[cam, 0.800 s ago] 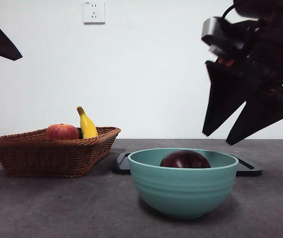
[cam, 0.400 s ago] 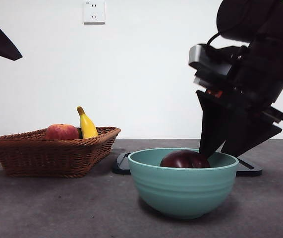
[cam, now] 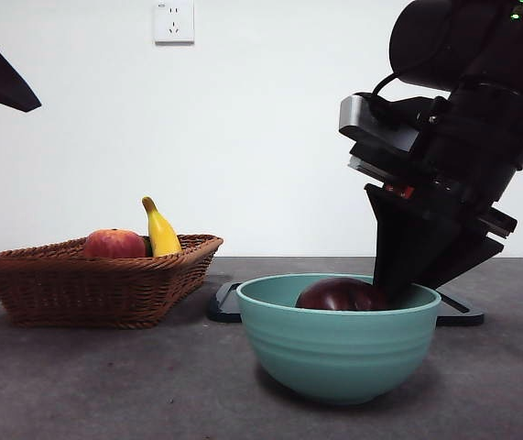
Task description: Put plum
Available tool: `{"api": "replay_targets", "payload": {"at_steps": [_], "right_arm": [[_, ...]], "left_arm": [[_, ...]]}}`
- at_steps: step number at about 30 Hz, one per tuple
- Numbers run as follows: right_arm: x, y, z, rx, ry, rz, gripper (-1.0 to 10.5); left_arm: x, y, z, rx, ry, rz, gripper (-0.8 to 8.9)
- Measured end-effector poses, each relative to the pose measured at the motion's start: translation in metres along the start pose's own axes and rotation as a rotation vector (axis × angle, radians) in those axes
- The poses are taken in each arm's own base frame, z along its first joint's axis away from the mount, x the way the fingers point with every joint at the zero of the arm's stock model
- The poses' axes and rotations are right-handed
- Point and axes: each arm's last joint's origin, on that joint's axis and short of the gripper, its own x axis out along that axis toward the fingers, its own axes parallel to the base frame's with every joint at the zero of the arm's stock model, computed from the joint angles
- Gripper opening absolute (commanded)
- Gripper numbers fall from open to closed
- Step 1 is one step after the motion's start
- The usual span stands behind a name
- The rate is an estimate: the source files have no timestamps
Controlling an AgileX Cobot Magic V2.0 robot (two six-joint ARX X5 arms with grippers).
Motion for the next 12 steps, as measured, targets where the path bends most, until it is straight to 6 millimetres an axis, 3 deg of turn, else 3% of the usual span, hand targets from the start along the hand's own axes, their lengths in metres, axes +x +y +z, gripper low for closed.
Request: {"api": "replay_targets", "payload": {"at_steps": [12], "right_arm": [[-0.0030,0.0013,0.0003,0.021,-0.004,0.006,0.1]], "left_arm": [[0.0000,0.0000,0.0000,0.000,0.000,0.000,4.05]]}}
